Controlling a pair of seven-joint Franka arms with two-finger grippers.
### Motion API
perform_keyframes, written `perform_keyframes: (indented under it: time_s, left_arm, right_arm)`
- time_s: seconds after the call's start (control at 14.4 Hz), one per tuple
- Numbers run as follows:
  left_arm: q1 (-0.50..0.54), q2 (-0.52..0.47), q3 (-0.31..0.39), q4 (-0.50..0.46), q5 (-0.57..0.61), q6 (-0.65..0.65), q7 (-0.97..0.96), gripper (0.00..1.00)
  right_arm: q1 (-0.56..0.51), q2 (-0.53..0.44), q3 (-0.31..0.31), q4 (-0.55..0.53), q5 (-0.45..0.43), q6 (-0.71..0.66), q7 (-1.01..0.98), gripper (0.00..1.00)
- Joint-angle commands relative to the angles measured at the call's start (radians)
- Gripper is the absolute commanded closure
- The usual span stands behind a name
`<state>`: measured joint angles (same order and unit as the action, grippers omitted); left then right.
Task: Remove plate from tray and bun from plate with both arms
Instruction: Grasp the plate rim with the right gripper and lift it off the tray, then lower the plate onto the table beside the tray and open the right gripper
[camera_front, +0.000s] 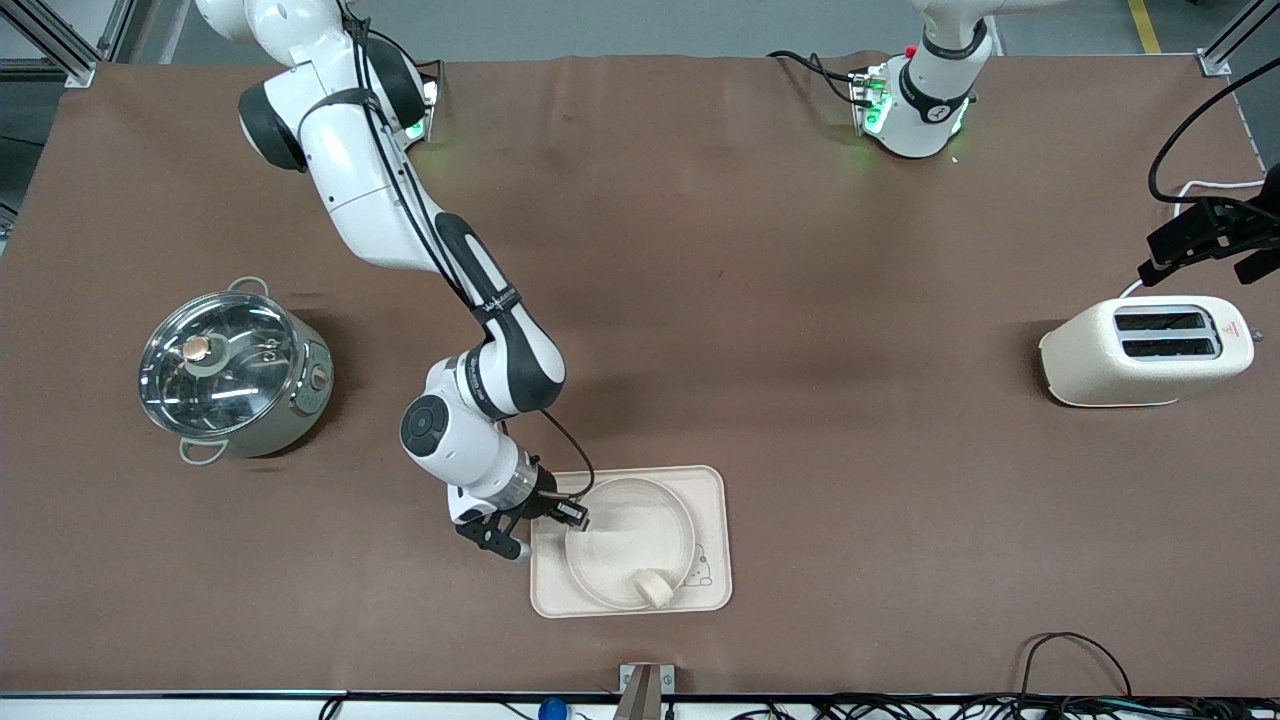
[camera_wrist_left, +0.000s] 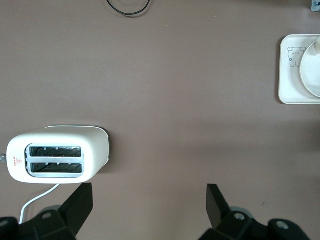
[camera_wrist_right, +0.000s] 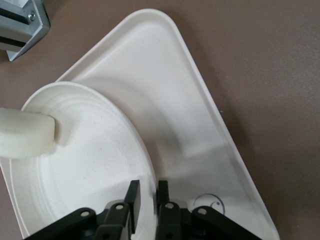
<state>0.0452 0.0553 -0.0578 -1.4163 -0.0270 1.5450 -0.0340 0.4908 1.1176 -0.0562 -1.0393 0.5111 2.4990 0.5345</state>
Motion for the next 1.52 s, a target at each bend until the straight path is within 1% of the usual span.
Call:
perform_keyframes:
  time_s: [0.0, 0.14, 0.28, 0.35, 0.48, 0.55, 0.69, 0.83, 0.97, 1.11, 1.18, 1.25, 1.32, 1.45]
  left_arm:
    - [0.004, 0.003, 0.001, 0.014, -0.005, -0.014, 0.020, 0.00]
    - [0.002, 0.001, 0.001, 0.014, -0.005, -0.014, 0.019, 0.00]
    - [0.002, 0.001, 0.001, 0.013, -0.007, -0.016, 0.016, 0.00]
    - [0.002, 0.001, 0.001, 0.013, -0.007, -0.016, 0.016, 0.00]
    - [0.002, 0.003, 0.001, 0.013, -0.007, -0.016, 0.017, 0.00]
    - [0.001, 0.003, 0.001, 0.013, -0.005, -0.016, 0.017, 0.00]
    - [0.002, 0.003, 0.001, 0.011, -0.005, -0.016, 0.019, 0.00]
    - [0.004, 0.003, 0.001, 0.010, -0.005, -0.016, 0.020, 0.00]
    - [0.001, 0.003, 0.000, 0.007, -0.007, -0.016, 0.016, 0.00]
    - [-0.016, 0.014, -0.005, 0.002, -0.005, -0.016, 0.003, 0.00]
    - [-0.016, 0.020, -0.017, -0.018, -0.010, -0.019, -0.004, 0.00]
    - [-0.022, 0.023, -0.045, -0.038, -0.014, -0.008, -0.030, 0.00]
    - [-0.031, 0.038, -0.074, -0.041, -0.014, 0.006, -0.102, 0.00]
    - [-0.073, 0.110, -0.131, -0.041, -0.019, 0.065, -0.330, 0.00]
  right_arm:
    - [0.002, 0.014, -0.005, 0.028, 0.012, 0.000, -0.024, 0.99]
    - [0.005, -0.008, -0.004, 0.019, 0.020, -0.002, -0.031, 0.99]
    - [0.008, -0.063, -0.004, -0.002, 0.017, -0.017, -0.057, 1.00]
    - [0.020, -0.115, -0.002, -0.057, 0.017, -0.028, -0.079, 1.00]
    - [0.044, -0.226, -0.002, -0.192, 0.015, -0.028, -0.102, 1.00]
    - [0.058, -0.281, -0.002, -0.270, 0.015, -0.029, -0.144, 1.00]
    - [0.078, -0.376, -0.004, -0.426, 0.014, -0.029, -0.223, 1.00]
    - [0.104, -0.447, -0.005, -0.568, 0.007, -0.019, -0.289, 1.00]
    - [0.123, -0.501, -0.004, -0.701, 0.007, 0.033, -0.327, 1.00]
    - [0.161, -0.533, -0.002, -0.835, 0.009, 0.159, -0.361, 1.00]
    - [0.181, -0.544, -0.001, -0.890, 0.012, 0.216, -0.363, 1.00]
    - [0.195, -0.550, -0.001, -0.921, 0.012, 0.245, -0.363, 1.00]
    - [0.202, -0.555, 0.001, -0.941, 0.012, 0.259, -0.363, 1.00]
    - [0.201, -0.564, 0.001, -0.964, 0.012, 0.259, -0.379, 0.99]
